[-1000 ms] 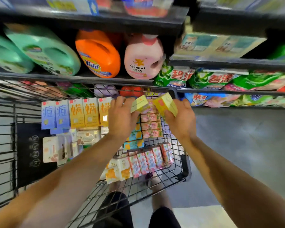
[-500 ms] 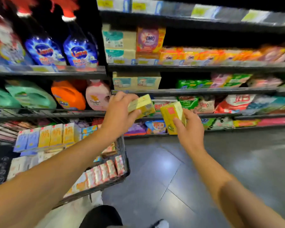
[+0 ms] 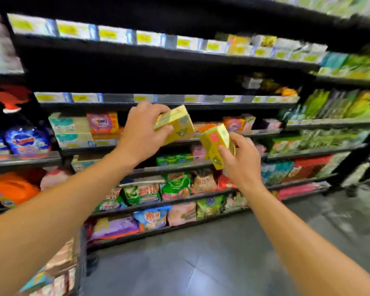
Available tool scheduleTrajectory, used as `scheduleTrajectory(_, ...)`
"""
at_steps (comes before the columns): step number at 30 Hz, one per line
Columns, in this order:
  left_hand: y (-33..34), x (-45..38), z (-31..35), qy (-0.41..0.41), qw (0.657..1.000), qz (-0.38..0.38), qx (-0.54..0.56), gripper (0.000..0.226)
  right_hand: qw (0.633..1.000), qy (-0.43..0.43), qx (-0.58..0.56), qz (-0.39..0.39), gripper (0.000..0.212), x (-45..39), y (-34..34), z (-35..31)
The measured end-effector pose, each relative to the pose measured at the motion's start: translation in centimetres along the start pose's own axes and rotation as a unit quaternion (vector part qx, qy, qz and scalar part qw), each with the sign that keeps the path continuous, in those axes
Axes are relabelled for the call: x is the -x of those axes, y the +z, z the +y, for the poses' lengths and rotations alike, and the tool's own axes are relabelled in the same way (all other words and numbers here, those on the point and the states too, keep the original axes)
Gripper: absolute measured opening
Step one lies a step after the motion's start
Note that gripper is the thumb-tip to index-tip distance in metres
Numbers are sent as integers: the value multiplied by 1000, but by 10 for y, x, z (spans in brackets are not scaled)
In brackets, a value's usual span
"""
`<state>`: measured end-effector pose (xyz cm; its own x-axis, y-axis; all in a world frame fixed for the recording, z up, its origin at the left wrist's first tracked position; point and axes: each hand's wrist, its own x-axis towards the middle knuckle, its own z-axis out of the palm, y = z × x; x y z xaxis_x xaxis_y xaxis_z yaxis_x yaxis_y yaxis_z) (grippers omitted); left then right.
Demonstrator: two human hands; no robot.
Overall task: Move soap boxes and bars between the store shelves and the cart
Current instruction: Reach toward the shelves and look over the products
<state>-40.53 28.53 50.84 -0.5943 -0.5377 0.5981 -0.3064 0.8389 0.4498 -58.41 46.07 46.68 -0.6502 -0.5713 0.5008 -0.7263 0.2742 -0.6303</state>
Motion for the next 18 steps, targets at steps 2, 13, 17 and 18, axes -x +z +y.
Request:
scheduleTrajectory(2, 7, -21, 20, 20, 1000, 19, 6, 44, 1000, -13, 1, 13, 39, -22, -16, 10)
scheduleTrajectory(13, 81, -152, 67, 58, 996, 57, 23, 35, 996, -85, 33, 5, 31, -162, -67, 78)
scheduleTrajectory(17, 107, -211, 75, 64, 995, 73, 29, 38, 992, -113, 51, -3, 33, -227, -69, 101)
scheduleTrajectory(18, 112, -225, 78, 65, 995, 75, 30, 39, 991, -119, 54, 0, 34, -242, -70, 105)
